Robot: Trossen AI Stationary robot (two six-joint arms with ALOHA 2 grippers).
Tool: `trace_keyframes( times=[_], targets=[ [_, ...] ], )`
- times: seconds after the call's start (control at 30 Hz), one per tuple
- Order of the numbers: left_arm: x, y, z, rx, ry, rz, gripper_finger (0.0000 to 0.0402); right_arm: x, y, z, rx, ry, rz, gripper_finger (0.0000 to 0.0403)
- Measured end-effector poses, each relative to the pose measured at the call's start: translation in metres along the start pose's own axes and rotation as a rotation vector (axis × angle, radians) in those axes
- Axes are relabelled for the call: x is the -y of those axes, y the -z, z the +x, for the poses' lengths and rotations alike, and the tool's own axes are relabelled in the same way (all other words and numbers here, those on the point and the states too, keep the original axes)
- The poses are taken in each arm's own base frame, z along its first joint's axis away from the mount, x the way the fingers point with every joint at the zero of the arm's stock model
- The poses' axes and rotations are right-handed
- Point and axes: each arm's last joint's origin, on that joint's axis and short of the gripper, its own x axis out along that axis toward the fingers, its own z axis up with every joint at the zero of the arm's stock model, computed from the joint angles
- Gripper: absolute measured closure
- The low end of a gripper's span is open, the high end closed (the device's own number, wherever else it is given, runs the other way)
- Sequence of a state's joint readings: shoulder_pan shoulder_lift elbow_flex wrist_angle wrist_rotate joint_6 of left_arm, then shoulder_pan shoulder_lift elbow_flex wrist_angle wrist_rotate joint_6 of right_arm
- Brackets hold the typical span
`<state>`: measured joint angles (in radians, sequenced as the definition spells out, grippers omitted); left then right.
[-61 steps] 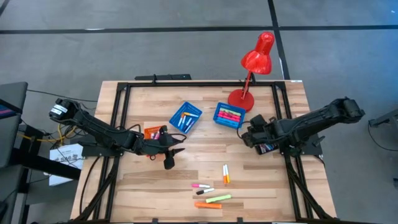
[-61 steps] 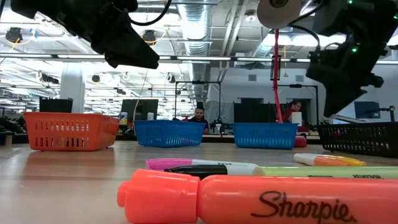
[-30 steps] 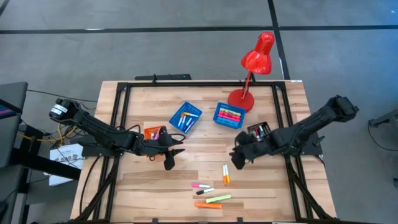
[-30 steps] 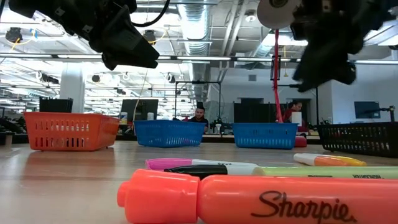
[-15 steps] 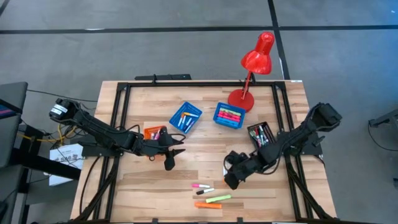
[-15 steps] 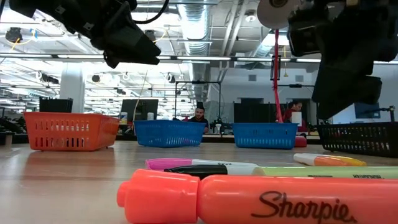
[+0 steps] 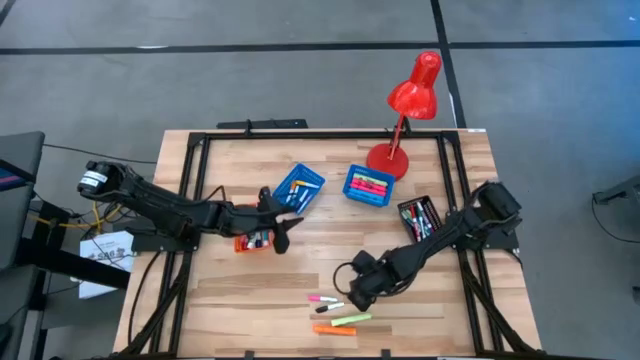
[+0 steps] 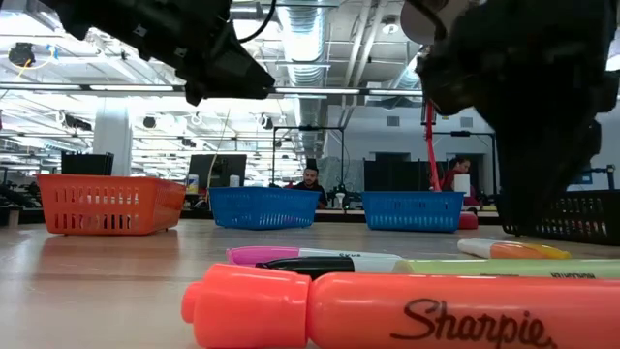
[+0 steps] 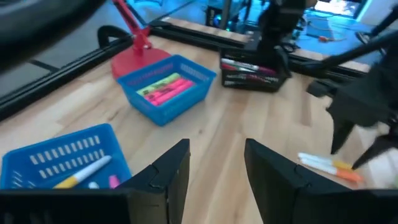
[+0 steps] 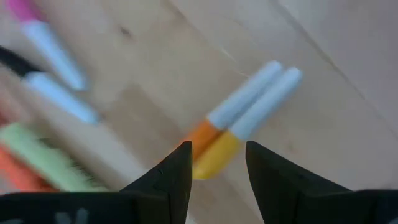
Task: Pick & Place Markers
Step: Put the small yellow highlighter pen into the left blue bin
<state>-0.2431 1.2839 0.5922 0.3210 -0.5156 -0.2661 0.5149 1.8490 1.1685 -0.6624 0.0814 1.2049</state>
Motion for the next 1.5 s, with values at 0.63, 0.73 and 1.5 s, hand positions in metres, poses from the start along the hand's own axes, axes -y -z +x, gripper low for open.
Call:
trace_keyframes(
  times=[0.63,0.73,1.5],
  targets=[
    [-0.004,-0.003,0.002,0.018,-0.013,-0.016,0.0252,0.004,-0.016,0.028,-0.026,0.076,-0.041,0.0342],
    [-0.003,-0.002,0.002,0.006,0.024,-0.015,0.0252,0.005,-0.015,0.029,-0.030,0.084,-0.089,0.0345],
    [0.020,0.003,-0.009,-0.037,0.243,0.010,0.0252,0.001,-0.090,0.006,0.307,0.130,-0.283,0.0356]
  ],
)
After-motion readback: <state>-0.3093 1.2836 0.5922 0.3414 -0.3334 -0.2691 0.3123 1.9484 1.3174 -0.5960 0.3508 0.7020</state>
